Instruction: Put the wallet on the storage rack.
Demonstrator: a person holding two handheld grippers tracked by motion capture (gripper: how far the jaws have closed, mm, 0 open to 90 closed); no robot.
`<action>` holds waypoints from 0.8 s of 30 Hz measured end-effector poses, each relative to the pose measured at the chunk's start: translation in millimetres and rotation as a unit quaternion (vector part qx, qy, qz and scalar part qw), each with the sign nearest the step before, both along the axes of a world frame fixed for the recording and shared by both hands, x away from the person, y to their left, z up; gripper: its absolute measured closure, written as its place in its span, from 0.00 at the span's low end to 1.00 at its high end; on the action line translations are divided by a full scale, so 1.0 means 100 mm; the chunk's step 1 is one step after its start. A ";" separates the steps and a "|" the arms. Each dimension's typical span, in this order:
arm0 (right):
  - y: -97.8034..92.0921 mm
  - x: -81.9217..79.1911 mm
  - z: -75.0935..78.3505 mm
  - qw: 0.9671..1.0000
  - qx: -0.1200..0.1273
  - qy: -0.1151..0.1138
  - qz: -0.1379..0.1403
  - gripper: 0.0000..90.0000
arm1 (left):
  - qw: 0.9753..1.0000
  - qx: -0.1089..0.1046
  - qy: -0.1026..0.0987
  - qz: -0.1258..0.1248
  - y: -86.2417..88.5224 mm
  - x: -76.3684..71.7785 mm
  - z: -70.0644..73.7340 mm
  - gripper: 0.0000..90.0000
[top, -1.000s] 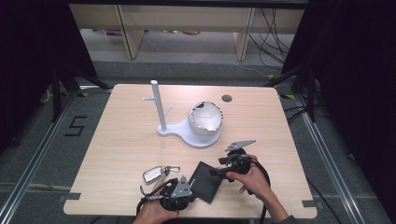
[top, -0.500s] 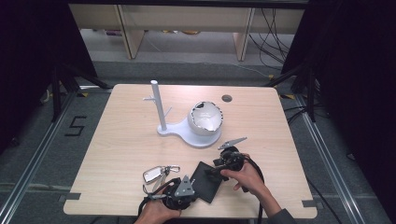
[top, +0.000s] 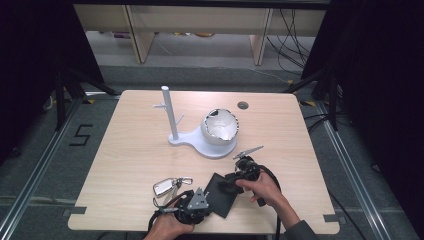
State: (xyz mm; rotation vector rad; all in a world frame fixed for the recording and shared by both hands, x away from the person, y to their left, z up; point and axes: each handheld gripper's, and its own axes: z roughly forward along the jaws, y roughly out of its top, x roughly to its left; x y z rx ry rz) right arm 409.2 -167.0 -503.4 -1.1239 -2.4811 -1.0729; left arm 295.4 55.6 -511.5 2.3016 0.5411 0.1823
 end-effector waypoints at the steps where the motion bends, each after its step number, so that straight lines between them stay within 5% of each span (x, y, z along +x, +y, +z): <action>1: 0.00 -0.01 0.01 1.000 -0.003 0.005 -0.003 0.51 | 1.000 0.002 -0.003 -0.007 0.00 0.01 0.00 0.99; 3: -0.01 -0.01 0.02 1.000 -0.014 0.007 -0.016 0.53 | 1.000 0.003 -0.003 -0.006 0.00 0.02 0.00 0.99; 4: 0.00 -0.04 0.03 0.999 -0.007 0.027 -0.024 0.53 | 1.000 0.000 -0.002 -0.005 0.00 0.01 0.00 0.99; 6: -0.02 -0.02 0.02 1.000 -0.009 0.010 -0.020 0.55 | 1.000 0.002 0.000 0.000 0.00 0.00 0.00 0.99; 11: -0.08 -0.01 0.08 1.000 0.021 0.010 -0.012 0.64 | 1.000 0.004 -0.003 -0.007 0.00 0.01 0.01 0.99; 19: -0.10 -0.05 0.21 0.999 0.032 0.012 -0.008 0.77 | 1.000 0.006 -0.008 -0.011 0.00 0.01 0.01 0.99; 24: -0.10 -0.09 0.30 0.999 0.028 -0.027 0.008 0.85 | 1.000 0.002 -0.006 -0.011 0.00 0.00 0.00 0.99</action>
